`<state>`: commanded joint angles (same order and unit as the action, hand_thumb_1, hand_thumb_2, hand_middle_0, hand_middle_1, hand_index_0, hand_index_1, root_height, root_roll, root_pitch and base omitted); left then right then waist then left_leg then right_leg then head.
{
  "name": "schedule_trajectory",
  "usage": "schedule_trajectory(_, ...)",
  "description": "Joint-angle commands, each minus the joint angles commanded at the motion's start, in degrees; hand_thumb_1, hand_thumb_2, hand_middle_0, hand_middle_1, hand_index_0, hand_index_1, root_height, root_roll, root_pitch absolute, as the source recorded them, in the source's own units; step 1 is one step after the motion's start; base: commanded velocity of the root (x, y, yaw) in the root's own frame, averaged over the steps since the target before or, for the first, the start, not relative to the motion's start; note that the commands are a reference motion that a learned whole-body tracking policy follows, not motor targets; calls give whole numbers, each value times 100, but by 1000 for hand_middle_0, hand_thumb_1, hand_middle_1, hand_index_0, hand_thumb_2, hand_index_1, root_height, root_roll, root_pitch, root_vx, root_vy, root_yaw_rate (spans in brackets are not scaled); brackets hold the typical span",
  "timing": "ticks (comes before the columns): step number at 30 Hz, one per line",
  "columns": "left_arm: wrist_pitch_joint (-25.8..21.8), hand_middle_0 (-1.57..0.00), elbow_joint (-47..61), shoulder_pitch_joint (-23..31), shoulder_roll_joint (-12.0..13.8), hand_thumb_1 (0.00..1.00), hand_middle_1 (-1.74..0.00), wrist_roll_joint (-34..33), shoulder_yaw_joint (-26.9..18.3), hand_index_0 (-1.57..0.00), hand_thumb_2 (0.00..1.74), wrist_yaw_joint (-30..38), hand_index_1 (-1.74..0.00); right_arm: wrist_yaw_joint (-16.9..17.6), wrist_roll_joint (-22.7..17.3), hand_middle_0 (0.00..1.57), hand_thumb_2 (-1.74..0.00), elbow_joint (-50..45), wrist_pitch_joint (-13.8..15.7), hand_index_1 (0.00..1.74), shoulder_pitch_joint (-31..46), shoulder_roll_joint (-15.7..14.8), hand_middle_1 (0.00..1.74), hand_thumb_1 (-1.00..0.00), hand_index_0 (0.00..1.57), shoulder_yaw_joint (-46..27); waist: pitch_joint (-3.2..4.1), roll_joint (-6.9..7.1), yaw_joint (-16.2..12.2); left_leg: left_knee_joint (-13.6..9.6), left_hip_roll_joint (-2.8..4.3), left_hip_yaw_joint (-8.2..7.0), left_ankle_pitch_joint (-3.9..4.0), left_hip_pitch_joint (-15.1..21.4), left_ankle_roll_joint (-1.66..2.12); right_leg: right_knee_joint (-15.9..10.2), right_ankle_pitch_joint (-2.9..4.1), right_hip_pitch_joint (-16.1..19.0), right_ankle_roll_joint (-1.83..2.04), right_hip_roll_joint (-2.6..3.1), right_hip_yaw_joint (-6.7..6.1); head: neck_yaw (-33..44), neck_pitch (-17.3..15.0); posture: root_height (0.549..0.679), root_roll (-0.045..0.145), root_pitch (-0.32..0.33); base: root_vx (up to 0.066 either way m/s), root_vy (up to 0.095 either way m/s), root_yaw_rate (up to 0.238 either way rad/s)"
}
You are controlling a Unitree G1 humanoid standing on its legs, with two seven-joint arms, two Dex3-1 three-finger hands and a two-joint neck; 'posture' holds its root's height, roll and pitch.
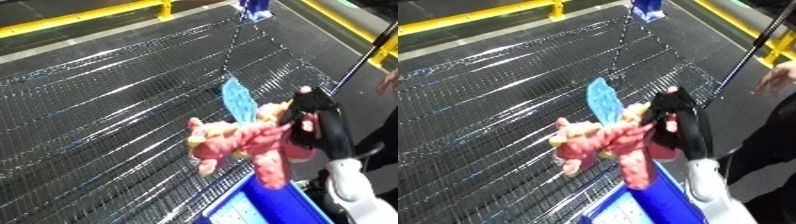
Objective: Pick up the object and place it into the box
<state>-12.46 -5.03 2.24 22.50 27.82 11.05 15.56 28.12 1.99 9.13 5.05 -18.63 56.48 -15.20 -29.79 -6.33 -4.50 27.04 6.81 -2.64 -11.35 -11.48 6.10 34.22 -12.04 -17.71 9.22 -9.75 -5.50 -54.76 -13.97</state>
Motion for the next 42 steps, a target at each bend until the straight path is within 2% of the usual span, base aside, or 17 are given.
schedule_trajectory(7,54,-1570,-59,44,-139,1000,-1740,-33,122,-1570,1740,51,-1740,165,-193,1570,-1740,-254,148,1740,1012,-553,1740,-1000,1570,-867,0,-127,-350,18,-18,-111,-39,160,-29,-58,42,80,18,-28,-93,-527,-545,650,63,-76,4,43,-96)
schedule_trajectory(14,18,-1570,-161,-47,-277,1000,-1740,-20,335,-1570,1740,72,-1740,330,-488,1570,-1740,-511,424,1740,1439,-980,1740,-1000,1570,-1308,0,-306,-753,41,-63,-308,-79,290,-55,-136,107,111,20,-43,-240,-713,-913,649,71,-93,8,62,-159)
schedule_trajectory(20,-3,-1570,-258,-89,-400,1000,-1740,64,432,-1570,1740,78,-1740,392,-907,1570,-1740,-437,656,1740,1626,-1242,1740,-1000,1570,-1577,0,-434,-1027,24,-118,-426,-96,360,-64,-187,128,135,11,-50,-326,-827,-1189,650,78,-97,2,54,-126)
schedule_trajectory(23,-21,-1570,-297,-77,-453,1000,-1740,121,439,-1570,1740,79,-1740,364,-1304,1570,-1740,-297,818,1740,1681,-1415,1740,-1000,1570,-1654,0,-493,-1126,-9,-145,-468,-95,397,-64,-223,141,145,10,-54,-360,-802,-1242,650,81,-97,0,36,-115)
schedule_trajectory(25,-35,-1570,-321,-72,-471,1000,-1740,149,441,-1570,1740,71,-1740,319,-1614,1413,-1566,-133,922,1566,1681,-1487,1566,-900,1413,-1674,0,-536,-1169,-35,-164,-499,-94,420,-63,-259,159,151,11,-61,-383,-794,-1285,651,83,-97,-8,37,-124)
schedule_trajectory(29,-63,-1570,-341,-90,-475,1000,-1740,178,434,-1570,1740,55,-1740,270,-1939,1099,-1218,187,1014,1218,1622,-1448,1218,-700,1099,-1680,0,-604,-1217,-76,-195,-545,-84,446,-63,-322,192,161,12,-68,-419,-757,-1304,652,85,-95,-12,26,-99)
schedule_trajectory(34,-85,-1570,-359,-121,-453,1000,-1740,162,406,-1570,1740,34,-1740,253,-1992,706,-783,392,1043,783,1568,-1400,783,-450,706,-1657,0,-644,-1235,-118,-201,-572,-66,441,-65,-380,222,168,11,-58,-439,-688,-1358,653,85,-91,-16,4,-42)
schedule_trajectory(42,-64,-1570,-351,-99,-379,1000,-1740,81,298,-1570,1740,-12,-1740,252,-1977,79,-87,542,1040,87,1584,-1475,87,-50,79,-1653,19,-631,-1166,-180,-170,-572,-19,423,-53,-428,230,171,16,-30,-432,-673,-1294,653,84,-87,-8,-13,-4)
